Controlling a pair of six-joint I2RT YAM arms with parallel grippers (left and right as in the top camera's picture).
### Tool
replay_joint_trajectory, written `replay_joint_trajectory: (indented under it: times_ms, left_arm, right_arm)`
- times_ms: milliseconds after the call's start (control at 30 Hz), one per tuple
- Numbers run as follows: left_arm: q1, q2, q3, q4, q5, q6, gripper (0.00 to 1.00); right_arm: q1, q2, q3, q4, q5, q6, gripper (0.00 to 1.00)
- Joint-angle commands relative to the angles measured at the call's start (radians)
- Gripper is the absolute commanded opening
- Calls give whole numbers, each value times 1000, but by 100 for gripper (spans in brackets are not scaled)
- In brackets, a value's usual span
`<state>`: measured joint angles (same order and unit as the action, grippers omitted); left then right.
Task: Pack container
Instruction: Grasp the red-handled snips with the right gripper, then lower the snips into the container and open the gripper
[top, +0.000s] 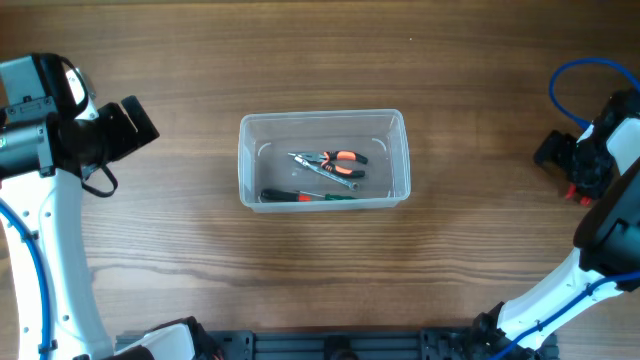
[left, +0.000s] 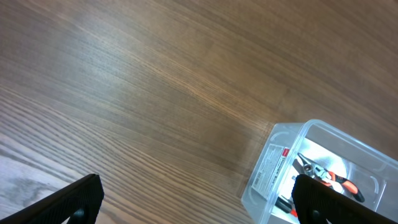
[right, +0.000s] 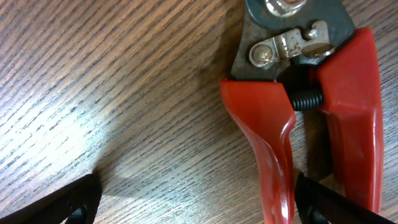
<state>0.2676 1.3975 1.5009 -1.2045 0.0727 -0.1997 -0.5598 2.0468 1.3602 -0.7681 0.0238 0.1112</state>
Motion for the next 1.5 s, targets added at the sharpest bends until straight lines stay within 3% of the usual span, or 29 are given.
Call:
replay_joint_trajectory:
  times_ms: [0, 200, 267, 433, 733, 800, 1033, 1200, 1367, 1467]
  left_arm:
    - [4, 3, 5, -13, -6, 13, 100]
    - [4, 3, 5, -32, -6, 12, 100]
    - [4, 3, 5, -42, -6, 12, 100]
    - [4, 3, 5, -47, -6, 12, 100]
    - [4, 3, 5, -47, -6, 12, 100]
    - [4, 3, 5, -47, -6, 13, 100]
    - [4, 3, 5, -46, -6, 13, 100]
    - [4, 3, 5, -46, -6, 13, 100]
    - [4, 3, 5, -46, -6, 13, 100]
    - [4, 3, 5, -45, -6, 13, 100]
  right_arm:
    - [-7, 33, -41, 41, -48, 3, 99]
    - [-13, 33, -42, 107, -48, -64, 99]
    - [-13, 33, -42, 110, -49, -67, 94]
    - [-13, 33, -43, 105, -52, -55, 55]
    - [-13, 33, -43, 95, -71, -55, 23]
    - [-13, 33, -43, 97, -71, -51, 4]
    - [10, 1, -42, 61, -80, -31, 4]
    - [120, -190, -13, 61, -111, -105, 4]
    - [460, -515, 37, 60, -160, -352, 4]
    - [728, -577, 37, 23, -160, -550, 4]
